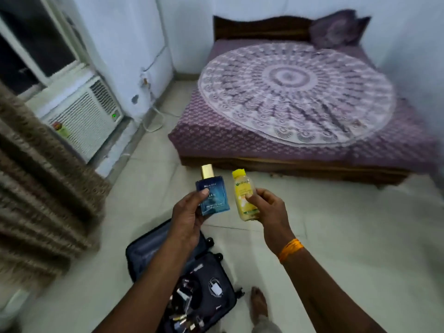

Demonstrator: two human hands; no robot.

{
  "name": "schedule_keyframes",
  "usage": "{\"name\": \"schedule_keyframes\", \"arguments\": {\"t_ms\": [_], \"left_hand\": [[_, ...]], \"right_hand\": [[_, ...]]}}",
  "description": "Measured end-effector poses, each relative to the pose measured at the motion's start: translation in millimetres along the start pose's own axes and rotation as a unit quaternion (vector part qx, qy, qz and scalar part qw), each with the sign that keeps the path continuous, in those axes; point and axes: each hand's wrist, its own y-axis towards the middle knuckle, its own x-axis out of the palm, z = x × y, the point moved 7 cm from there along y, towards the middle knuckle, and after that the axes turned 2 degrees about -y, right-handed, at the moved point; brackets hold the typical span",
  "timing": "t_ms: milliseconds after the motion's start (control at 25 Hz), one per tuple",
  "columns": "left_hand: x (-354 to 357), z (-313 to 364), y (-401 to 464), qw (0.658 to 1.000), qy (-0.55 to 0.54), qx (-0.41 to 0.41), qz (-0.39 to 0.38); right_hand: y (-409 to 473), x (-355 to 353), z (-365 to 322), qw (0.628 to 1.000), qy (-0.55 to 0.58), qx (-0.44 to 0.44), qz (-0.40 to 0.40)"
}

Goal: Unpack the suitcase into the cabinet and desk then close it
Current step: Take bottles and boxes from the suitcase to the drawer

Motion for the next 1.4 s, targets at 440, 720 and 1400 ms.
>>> {"name": "schedule_keyframes", "arguments": {"t_ms": [440,720,1400], "left_hand": [[165,-118,-127,0.952,0.153,-0.088,-0.249],[316,-267,-335,0.860,0.217,-0.154,-0.435],[497,-600,-758,0.644,0.308,-0.260,-0.650]], "right_hand": [[-210,-216,-2,0.939,0.098,-0.049,0.327],[-426,-404,26,0.839,0.155,-0.089,0.513],[-827,-700,116,0.603,0.201,-0.108,0.764]]}}
